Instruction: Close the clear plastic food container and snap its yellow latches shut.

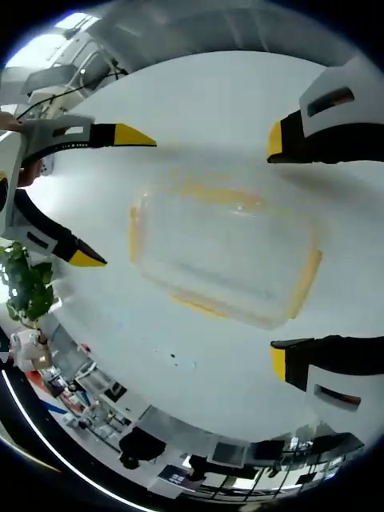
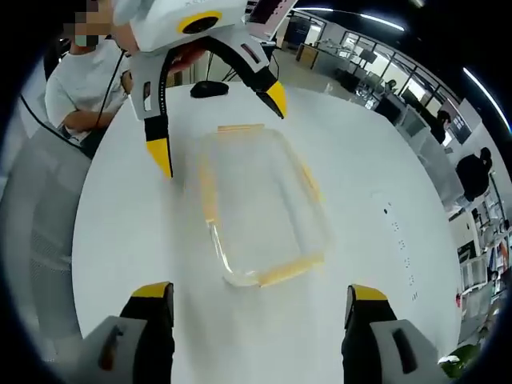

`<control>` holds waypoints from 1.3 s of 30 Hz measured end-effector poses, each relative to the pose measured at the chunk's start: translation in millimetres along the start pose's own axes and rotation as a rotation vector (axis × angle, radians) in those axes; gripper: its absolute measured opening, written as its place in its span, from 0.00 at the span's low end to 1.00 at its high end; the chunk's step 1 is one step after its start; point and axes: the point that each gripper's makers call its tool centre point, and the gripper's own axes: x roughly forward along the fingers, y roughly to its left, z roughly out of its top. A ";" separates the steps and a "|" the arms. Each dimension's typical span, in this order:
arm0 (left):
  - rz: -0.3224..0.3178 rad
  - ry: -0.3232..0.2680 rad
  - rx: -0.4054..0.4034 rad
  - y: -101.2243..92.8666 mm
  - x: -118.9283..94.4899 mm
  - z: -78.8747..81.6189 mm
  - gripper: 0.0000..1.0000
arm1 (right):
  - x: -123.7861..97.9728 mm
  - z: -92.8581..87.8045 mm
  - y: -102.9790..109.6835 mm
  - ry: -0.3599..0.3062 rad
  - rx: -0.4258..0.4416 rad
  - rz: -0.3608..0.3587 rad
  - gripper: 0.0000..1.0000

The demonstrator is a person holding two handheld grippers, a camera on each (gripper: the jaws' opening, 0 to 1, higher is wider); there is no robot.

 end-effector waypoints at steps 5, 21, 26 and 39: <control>0.006 -0.020 -0.031 -4.8 -6.4 -2.8 0.89 | -5.7 0.7 9.2 -0.034 0.049 0.001 0.87; 0.086 -0.154 -0.180 -22.4 -34.1 -4.5 0.89 | -26.2 3.2 35.6 -0.172 0.168 -0.100 0.87; 0.075 -0.191 -0.250 -37.0 -38.1 -4.8 0.91 | -36.1 7.0 39.4 -0.251 0.254 -0.142 0.87; 0.125 -0.308 -0.303 -71.2 -61.3 -10.5 0.91 | -51.7 -1.9 67.8 -0.343 0.333 -0.211 0.87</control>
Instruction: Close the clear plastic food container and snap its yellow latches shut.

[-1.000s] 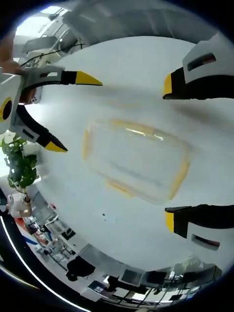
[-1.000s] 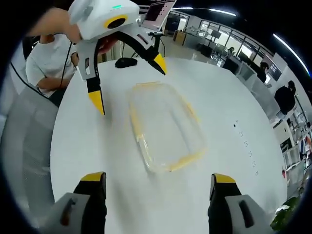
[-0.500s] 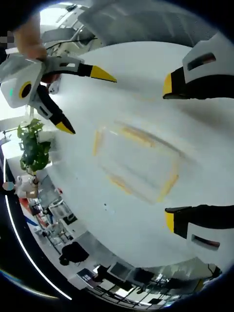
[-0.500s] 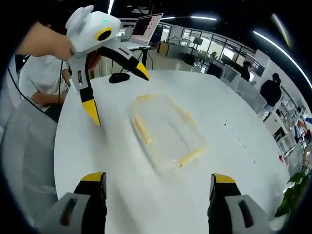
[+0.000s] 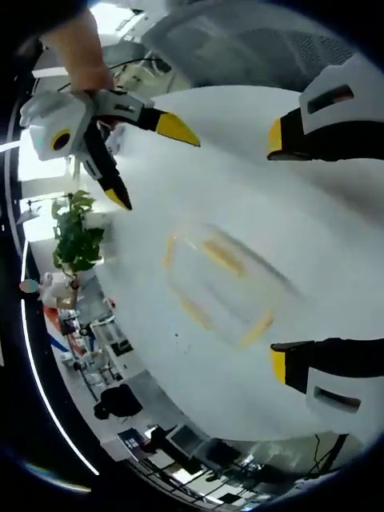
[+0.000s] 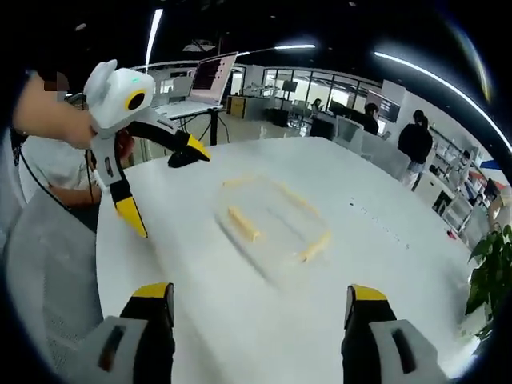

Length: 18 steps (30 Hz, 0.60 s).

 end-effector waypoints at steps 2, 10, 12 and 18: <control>0.015 -0.016 -0.016 -1.6 -6.8 -3.4 0.91 | -5.4 -2.5 0.6 -0.011 0.008 -0.021 0.87; 0.058 -0.042 -0.079 -12.1 -33.4 -20.9 0.90 | -27.2 -6.7 11.1 -0.073 0.037 -0.057 0.87; 0.069 -0.061 -0.109 -14.5 -41.5 -23.2 0.91 | -32.2 -9.5 12.8 -0.081 0.036 -0.070 0.86; 0.102 -0.086 -0.171 -22.9 -58.4 -36.2 0.91 | -44.9 -20.0 25.7 -0.103 0.065 -0.086 0.86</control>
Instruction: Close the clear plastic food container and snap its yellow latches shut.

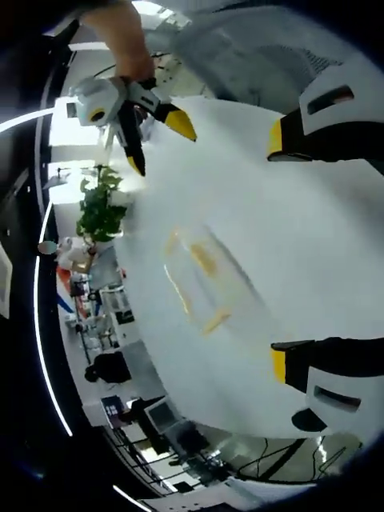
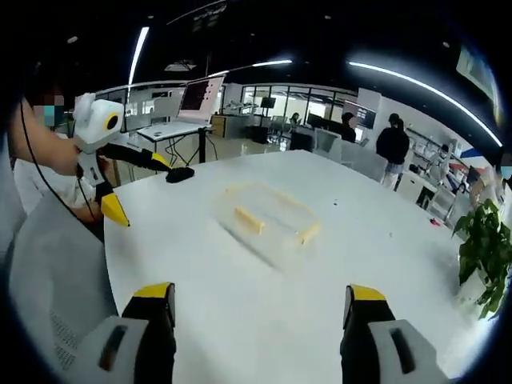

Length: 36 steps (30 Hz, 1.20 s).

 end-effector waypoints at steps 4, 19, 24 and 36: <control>0.016 -0.002 -0.015 -3.7 -8.6 -7.0 0.90 | -8.8 -4.8 5.7 -0.014 0.002 -0.005 0.85; 0.052 -0.064 -0.106 -16.5 -22.2 -14.0 0.89 | -29.0 -21.0 10.7 -0.044 0.046 -0.052 0.84; 0.059 -0.053 -0.104 -17.5 -21.4 -19.3 0.89 | -34.0 -20.3 9.7 -0.041 0.039 -0.063 0.84; 0.062 -0.077 -0.076 -29.5 -21.2 -18.7 0.96 | -39.5 -28.5 16.0 -0.045 0.043 -0.049 0.87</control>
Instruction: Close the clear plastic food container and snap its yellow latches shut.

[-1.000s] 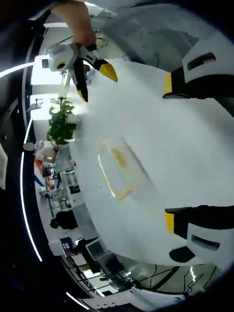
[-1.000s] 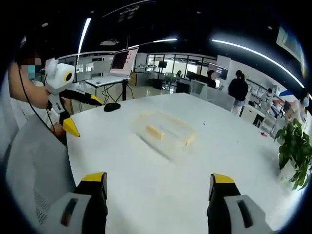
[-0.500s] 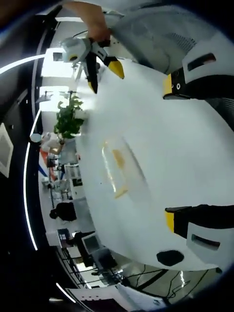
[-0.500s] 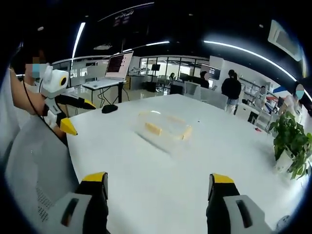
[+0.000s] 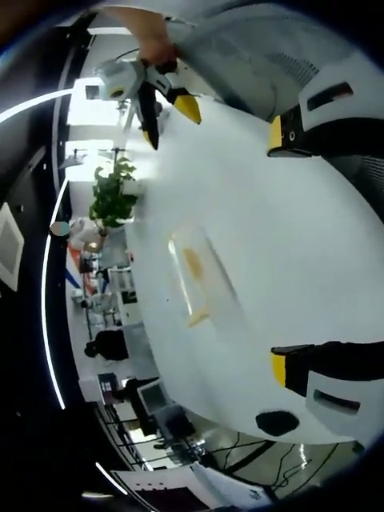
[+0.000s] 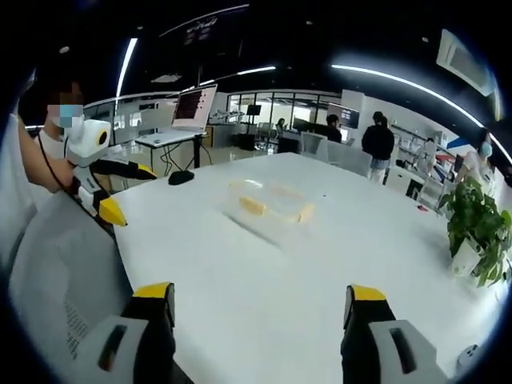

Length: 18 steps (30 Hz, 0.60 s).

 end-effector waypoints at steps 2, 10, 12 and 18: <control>0.002 -0.002 0.001 -0.6 0.1 0.4 0.97 | 0.0 0.3 1.2 -0.002 -0.005 0.002 0.88; 0.013 -0.029 -0.019 2.7 -0.9 2.4 0.96 | -0.8 1.4 -1.4 -0.014 0.004 -0.004 0.88; 0.013 -0.021 -0.019 3.3 -0.1 -0.2 0.96 | -0.7 2.0 -1.4 -0.018 0.008 -0.002 0.88; -0.007 0.016 0.031 -4.0 2.8 -6.4 0.95 | -0.2 2.5 -0.8 -0.022 0.006 0.005 0.86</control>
